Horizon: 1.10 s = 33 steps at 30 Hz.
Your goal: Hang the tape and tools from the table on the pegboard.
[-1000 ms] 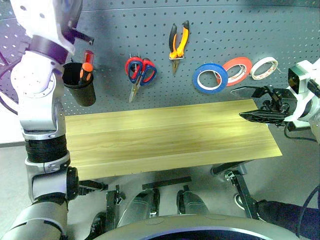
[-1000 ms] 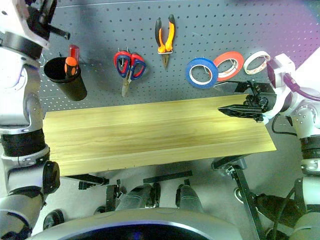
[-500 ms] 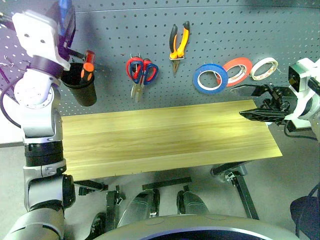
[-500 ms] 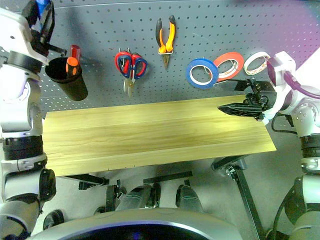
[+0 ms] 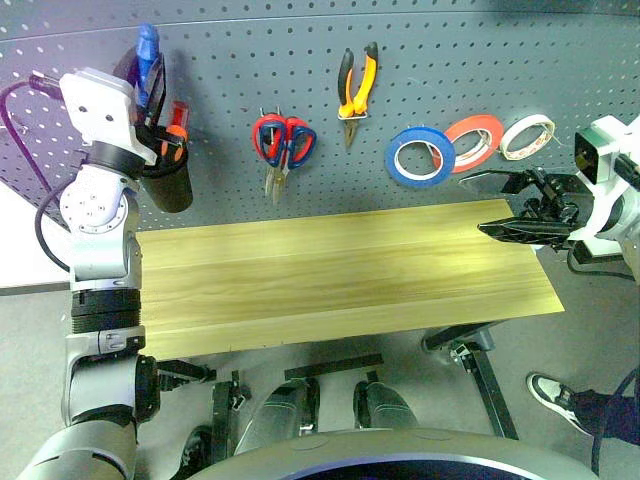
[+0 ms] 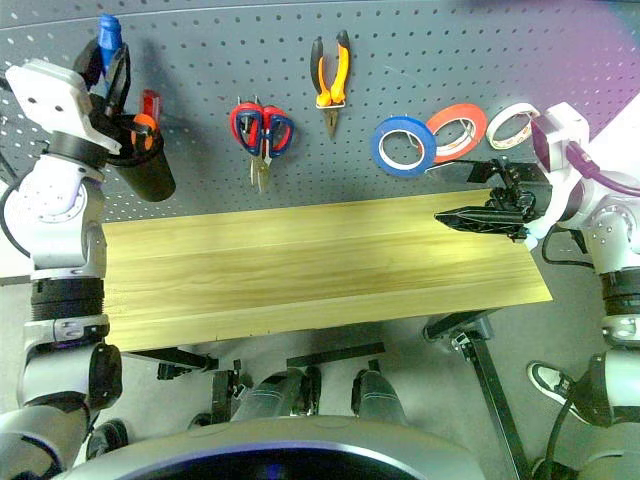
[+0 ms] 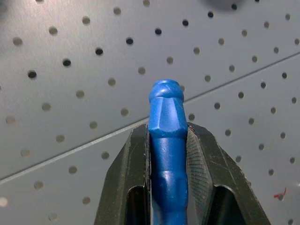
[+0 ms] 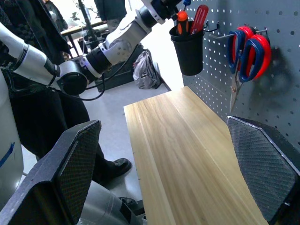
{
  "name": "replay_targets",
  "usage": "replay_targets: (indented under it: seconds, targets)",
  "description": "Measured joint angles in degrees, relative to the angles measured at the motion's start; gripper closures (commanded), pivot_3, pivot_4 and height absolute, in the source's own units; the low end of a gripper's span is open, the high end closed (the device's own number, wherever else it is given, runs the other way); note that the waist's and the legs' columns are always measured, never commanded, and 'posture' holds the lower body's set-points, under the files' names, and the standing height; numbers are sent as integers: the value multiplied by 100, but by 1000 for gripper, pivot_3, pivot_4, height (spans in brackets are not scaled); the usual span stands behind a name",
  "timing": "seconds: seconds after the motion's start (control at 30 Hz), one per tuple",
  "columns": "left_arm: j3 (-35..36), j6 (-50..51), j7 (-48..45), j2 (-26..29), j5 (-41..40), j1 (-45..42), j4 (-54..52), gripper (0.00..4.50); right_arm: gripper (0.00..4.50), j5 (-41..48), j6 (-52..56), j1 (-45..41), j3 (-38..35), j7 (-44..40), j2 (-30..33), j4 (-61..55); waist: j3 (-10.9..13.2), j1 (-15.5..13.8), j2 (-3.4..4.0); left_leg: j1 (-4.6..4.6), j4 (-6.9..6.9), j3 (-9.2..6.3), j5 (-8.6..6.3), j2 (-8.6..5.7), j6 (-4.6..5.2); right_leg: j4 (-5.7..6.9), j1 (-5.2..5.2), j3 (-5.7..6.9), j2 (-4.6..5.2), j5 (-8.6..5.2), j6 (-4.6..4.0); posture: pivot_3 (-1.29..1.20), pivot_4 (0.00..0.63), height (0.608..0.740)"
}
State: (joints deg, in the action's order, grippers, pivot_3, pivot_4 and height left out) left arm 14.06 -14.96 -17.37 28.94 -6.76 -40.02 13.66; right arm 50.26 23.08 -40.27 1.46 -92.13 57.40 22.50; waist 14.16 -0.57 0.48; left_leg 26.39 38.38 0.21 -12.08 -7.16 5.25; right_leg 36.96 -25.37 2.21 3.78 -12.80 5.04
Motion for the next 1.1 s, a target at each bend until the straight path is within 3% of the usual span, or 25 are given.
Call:
replay_targets:
  seconds: [0.97, 1.1]
  targets:
    - [346, 389, 326, 42, -139, 1758, -897, 3803, 0, -23, 38, -43, 0, 0, 1, -87, -1, 130, 2, -7, -6, 9, -16, 1, 26, 4, -7, -18, 0, -1, -2, -59, 196, 726]
    - [475, 526, 272, 3, -425, 1785, -903, 2448, 0, -25, 39, -44, 0, -1, 1, -86, -2, 143, 3, -9, -8, 12, -16, 2, 26, 10, -11, -21, 0, -1, -3, -58, 192, 726]
